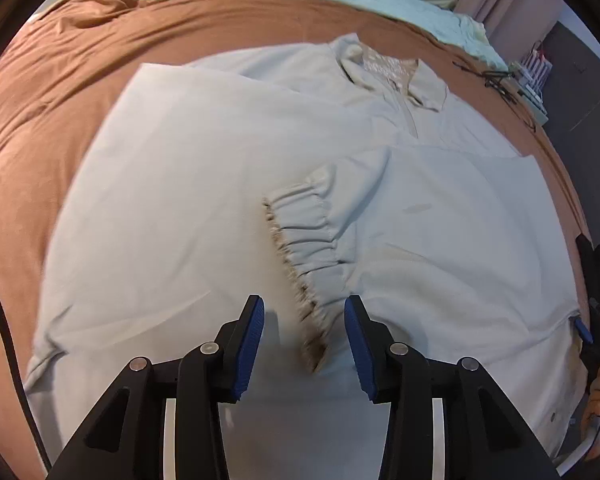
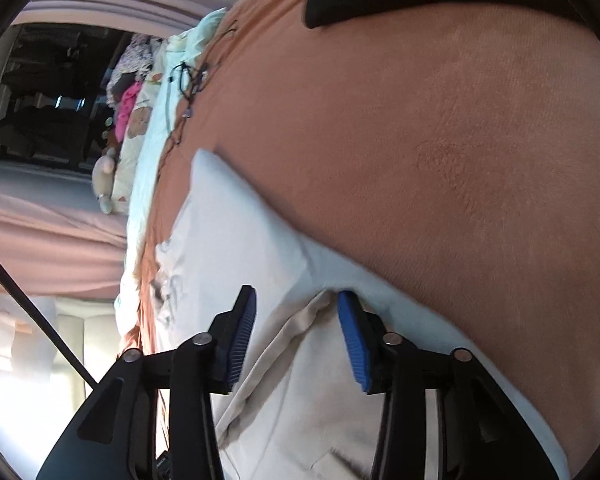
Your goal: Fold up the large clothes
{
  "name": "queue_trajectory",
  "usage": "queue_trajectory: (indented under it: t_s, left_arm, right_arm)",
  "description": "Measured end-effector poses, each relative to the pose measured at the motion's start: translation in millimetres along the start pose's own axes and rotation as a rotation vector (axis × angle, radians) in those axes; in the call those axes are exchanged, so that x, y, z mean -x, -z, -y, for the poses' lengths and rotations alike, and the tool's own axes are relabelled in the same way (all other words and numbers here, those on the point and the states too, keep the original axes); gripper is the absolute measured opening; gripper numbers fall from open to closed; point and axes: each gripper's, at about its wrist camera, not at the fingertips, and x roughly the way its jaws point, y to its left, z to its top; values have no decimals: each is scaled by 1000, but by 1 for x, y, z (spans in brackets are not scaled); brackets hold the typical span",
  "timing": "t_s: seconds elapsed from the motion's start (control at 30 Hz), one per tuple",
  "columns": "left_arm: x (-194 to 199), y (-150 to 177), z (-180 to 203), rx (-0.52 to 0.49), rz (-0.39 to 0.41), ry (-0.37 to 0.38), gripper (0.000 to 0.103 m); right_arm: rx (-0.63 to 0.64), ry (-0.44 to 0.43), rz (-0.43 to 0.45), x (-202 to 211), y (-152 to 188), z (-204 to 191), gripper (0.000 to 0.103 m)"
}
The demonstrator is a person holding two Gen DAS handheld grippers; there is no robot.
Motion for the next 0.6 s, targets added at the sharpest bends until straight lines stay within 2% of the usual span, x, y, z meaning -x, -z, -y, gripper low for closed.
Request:
queue_trajectory:
  t_s: [0.1, 0.13, 0.27, 0.37, 0.47, 0.6]
  left_arm:
    - [28, 8, -11, 26, 28, 17, 50]
    - [40, 12, -15, 33, 42, 22, 55]
    - [81, 35, -25, 24, 95, 36, 67]
    - [111, 55, -31, 8, 129, 85, 71]
    - [135, 72, -36, -7, 176, 56, 77]
    - [165, 95, -47, 21, 213, 73, 80]
  right_arm:
    - [57, -19, 9, 9, 7, -15, 66]
    - [83, -27, 10, 12, 10, -20, 66]
    - [193, -17, 30, 29, 27, -38, 66]
    - [363, 76, 60, 45, 46, -59, 66]
    - [502, 129, 72, 62, 65, -79, 66]
    - [654, 182, 101, 88, 95, -105, 66]
